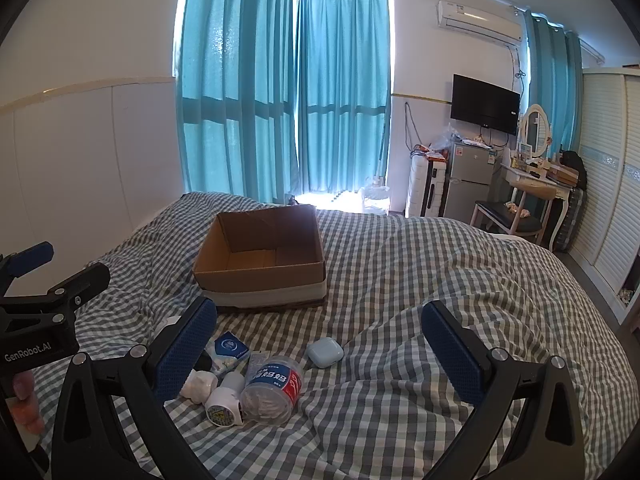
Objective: Organize objects
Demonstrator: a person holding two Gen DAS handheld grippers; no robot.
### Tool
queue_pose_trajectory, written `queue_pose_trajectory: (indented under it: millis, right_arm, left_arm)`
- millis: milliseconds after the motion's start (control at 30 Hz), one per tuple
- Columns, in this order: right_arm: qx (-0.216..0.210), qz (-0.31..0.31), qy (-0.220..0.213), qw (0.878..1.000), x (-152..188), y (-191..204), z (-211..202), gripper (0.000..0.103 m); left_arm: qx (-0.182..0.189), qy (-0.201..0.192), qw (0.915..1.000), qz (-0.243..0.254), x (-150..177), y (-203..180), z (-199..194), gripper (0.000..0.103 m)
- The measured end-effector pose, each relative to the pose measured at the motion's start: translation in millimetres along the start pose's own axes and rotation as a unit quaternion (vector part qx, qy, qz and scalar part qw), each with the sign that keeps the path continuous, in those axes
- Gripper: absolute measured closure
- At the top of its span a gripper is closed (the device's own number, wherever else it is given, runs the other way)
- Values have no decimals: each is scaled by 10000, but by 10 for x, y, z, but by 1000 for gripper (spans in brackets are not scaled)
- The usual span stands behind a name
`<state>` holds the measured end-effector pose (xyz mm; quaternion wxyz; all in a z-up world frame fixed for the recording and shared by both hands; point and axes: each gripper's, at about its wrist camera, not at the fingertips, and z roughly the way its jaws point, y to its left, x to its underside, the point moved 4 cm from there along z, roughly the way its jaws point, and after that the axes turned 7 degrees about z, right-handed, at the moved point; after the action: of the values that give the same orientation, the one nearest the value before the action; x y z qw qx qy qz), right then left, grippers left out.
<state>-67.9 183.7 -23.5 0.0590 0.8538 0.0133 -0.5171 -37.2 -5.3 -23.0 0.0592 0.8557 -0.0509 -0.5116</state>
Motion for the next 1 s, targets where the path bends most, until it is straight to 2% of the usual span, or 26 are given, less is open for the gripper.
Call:
queue_pose_trajectory:
  millis: [500, 1000]
  right_arm:
    - [3, -226, 204, 9995, 114, 170, 209, 0]
    - [-2, -145, 167, 9998, 12, 207, 327, 0]
  left_arm:
    - [-2, 143, 9999, -41, 102, 81, 190, 0]
    - [90, 135, 9999, -26, 89, 172, 308, 0]
